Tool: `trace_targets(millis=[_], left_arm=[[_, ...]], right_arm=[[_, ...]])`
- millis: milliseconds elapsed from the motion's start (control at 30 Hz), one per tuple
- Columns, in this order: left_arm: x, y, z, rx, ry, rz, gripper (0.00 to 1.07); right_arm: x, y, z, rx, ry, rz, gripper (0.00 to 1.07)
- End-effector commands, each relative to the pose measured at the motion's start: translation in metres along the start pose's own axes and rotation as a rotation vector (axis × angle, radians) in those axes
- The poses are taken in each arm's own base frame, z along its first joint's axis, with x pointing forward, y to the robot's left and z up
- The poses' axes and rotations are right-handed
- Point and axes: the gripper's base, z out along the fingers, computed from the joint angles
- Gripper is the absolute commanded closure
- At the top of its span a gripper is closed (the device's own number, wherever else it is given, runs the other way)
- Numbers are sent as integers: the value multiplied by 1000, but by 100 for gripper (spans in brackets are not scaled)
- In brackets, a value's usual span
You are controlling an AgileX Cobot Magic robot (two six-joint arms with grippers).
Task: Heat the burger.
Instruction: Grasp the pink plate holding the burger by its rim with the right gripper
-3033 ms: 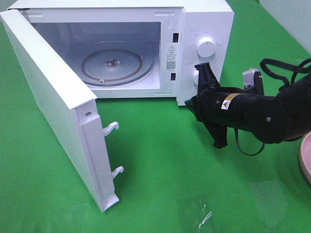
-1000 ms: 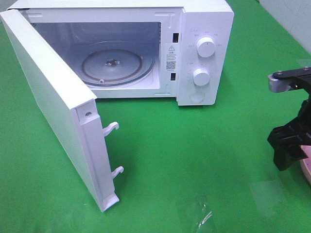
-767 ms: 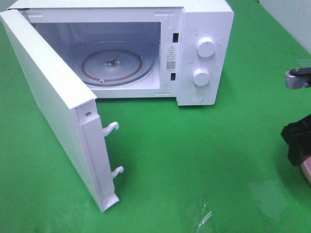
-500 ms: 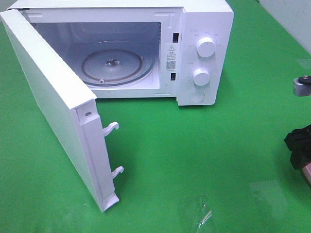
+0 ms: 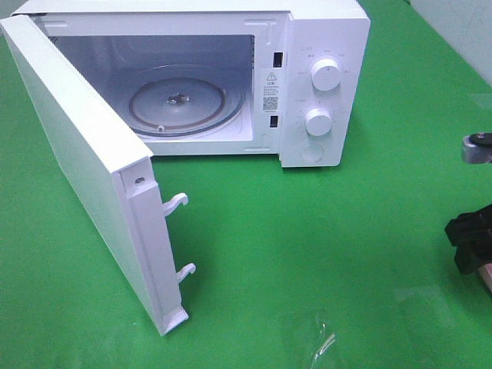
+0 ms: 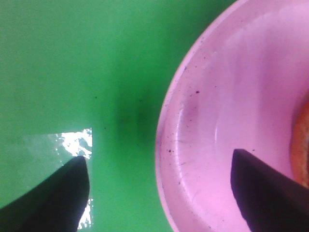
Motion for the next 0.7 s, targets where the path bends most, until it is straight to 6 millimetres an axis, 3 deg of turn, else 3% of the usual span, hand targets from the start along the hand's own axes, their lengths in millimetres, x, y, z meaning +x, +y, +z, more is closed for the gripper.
trace_targets(millis=[33,133,533,667,700], left_arm=[[1,0,-2,-5,-17,-1,9],[1,0,-2,-5,-17,-1,9],[1,0,-2,-5,-17,-1,9],[1,0,-2,-5,-17,-1,9],[1,0,-2,-5,-17,-1,9]], right_arm=[[1,0,17,-3,35,-17,31],[-1,1,30,-5,46,-29,31],[-4,0,45,15,45,-54,31],[-5,-3,45,47,42,-22,36],[-4,-4,45,60,44,1,43]])
